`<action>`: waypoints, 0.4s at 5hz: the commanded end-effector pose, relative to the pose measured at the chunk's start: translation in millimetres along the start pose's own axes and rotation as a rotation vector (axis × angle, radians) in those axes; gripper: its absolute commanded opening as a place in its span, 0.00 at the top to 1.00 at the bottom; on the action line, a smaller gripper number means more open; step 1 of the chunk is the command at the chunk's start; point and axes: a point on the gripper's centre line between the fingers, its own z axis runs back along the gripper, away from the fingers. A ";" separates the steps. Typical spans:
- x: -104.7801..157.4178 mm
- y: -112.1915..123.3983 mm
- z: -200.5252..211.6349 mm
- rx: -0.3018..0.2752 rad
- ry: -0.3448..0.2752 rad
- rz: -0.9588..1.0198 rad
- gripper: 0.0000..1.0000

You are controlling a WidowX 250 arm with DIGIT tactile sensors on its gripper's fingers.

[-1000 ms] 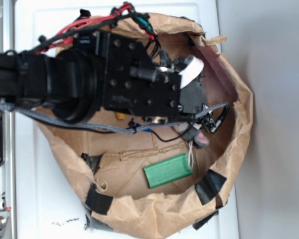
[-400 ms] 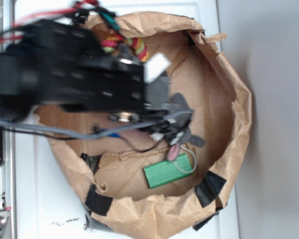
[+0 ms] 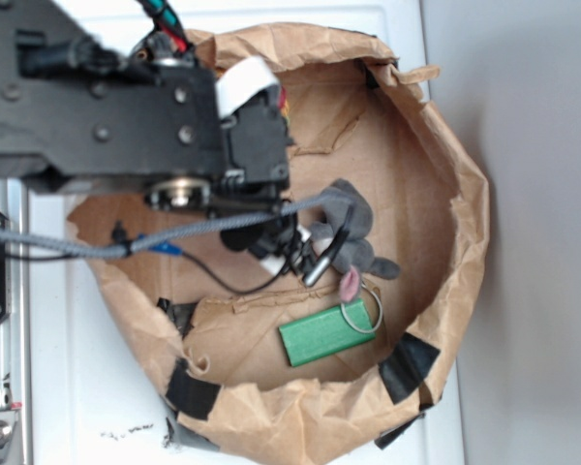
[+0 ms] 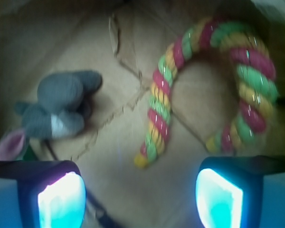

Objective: Grab the multicolored rope.

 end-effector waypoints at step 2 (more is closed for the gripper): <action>25.7 8.3 -51.9 0.010 -0.109 -0.001 0.00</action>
